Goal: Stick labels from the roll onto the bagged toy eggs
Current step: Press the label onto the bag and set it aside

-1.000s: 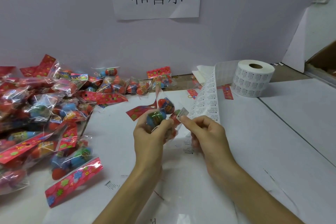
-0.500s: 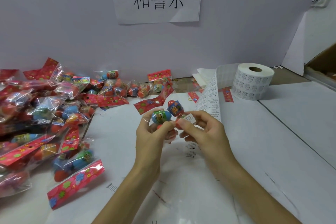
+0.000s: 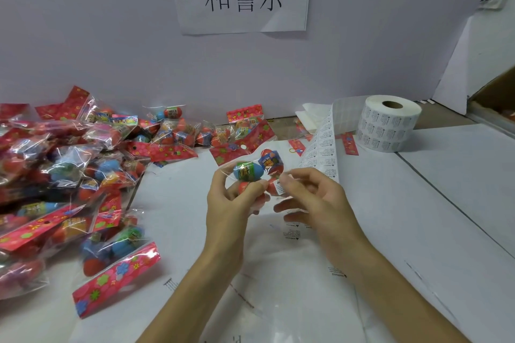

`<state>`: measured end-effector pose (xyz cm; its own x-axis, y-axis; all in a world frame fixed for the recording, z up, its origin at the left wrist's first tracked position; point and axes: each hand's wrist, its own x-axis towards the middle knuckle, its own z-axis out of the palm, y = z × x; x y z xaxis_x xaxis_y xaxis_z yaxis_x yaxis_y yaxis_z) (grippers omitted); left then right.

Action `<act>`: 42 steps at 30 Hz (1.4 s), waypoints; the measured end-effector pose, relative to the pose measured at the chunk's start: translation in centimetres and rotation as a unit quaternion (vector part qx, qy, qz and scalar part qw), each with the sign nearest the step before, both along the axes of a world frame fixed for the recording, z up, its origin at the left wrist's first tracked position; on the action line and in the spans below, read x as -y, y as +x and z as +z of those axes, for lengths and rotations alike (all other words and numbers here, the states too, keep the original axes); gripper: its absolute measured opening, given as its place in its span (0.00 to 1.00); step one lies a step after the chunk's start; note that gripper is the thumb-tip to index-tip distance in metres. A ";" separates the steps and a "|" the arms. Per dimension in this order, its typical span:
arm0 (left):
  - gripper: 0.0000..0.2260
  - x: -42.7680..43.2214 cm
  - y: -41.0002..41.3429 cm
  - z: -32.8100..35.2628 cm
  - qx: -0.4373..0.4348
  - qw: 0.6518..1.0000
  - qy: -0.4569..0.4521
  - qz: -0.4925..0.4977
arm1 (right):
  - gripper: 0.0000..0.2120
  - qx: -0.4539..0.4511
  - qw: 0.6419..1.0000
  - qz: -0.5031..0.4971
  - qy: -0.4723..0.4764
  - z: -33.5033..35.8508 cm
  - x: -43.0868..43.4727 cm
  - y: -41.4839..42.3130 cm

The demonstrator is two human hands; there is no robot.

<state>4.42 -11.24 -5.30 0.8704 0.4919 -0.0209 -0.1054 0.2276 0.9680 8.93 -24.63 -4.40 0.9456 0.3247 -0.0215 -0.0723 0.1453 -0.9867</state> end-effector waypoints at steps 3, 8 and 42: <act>0.30 0.4 -0.2 0.1 -0.003 0.998 0.047 -0.029 | 0.16 0.029 0.999 -0.017 -0.022 -0.3 0.0 -0.1; 0.37 0.4 -0.1 0.1 -0.003 0.997 0.056 -0.056 | 0.17 0.008 1.000 -0.010 0.023 -0.3 0.5 0.4; 0.29 0.1 0.0 0.0 -0.002 0.999 0.004 -0.036 | 0.06 0.090 0.996 -0.008 -0.024 -0.7 0.4 0.3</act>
<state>4.38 -11.30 -5.32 0.9032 0.4288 -0.0207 -0.0855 0.2270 0.9701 9.24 -25.07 -5.07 0.9404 0.3131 0.1329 0.1075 0.0969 -0.9895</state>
